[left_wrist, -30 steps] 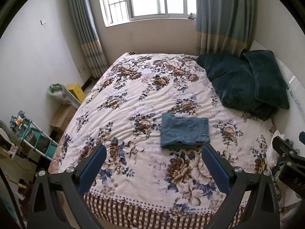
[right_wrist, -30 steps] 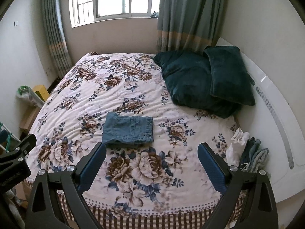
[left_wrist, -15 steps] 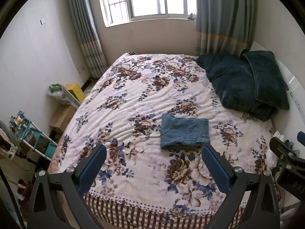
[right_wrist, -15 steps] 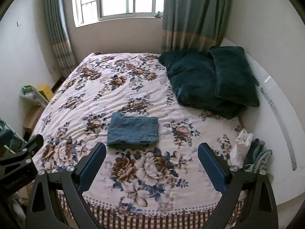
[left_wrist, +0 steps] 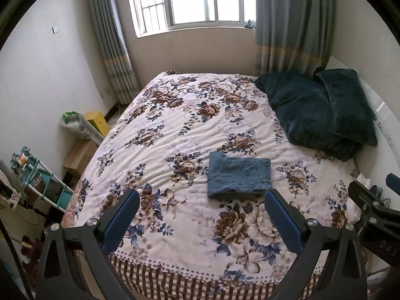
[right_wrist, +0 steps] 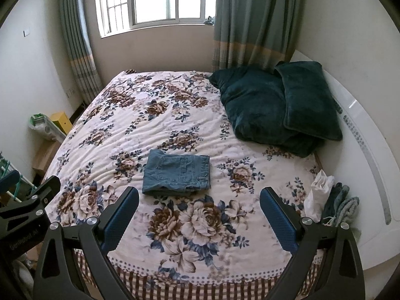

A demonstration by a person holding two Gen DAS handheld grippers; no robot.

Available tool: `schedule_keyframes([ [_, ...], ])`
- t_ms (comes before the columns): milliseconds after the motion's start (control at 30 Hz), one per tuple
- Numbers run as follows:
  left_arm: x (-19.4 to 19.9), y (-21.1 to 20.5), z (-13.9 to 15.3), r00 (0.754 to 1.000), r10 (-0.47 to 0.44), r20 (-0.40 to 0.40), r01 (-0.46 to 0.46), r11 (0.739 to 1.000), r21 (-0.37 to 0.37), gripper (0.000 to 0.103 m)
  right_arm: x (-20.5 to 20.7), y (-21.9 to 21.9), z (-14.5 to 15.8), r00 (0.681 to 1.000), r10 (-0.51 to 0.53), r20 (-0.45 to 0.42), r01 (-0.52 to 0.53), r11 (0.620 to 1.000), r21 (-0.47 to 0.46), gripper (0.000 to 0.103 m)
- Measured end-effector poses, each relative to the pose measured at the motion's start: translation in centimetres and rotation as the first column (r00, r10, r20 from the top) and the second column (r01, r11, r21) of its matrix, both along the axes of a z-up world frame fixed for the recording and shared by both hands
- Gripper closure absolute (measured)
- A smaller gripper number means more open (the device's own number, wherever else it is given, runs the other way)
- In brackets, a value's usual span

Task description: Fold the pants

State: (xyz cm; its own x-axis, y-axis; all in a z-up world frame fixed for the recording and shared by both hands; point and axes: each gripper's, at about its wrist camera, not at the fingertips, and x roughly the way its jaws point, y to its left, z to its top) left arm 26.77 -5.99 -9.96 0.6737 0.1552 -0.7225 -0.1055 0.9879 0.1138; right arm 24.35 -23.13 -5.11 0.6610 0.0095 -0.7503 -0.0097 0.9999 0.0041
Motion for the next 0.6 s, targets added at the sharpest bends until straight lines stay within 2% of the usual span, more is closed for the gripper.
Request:
schedule_keyframes([
  [600,0.17,-0.5,0.14,1.0,-0.003,-0.002,0.003,1.0,-0.004,0.001,-0.65,0.29,0.05,1.0,-0.004,-0.014,0.004,1.0,0.003,0.004],
])
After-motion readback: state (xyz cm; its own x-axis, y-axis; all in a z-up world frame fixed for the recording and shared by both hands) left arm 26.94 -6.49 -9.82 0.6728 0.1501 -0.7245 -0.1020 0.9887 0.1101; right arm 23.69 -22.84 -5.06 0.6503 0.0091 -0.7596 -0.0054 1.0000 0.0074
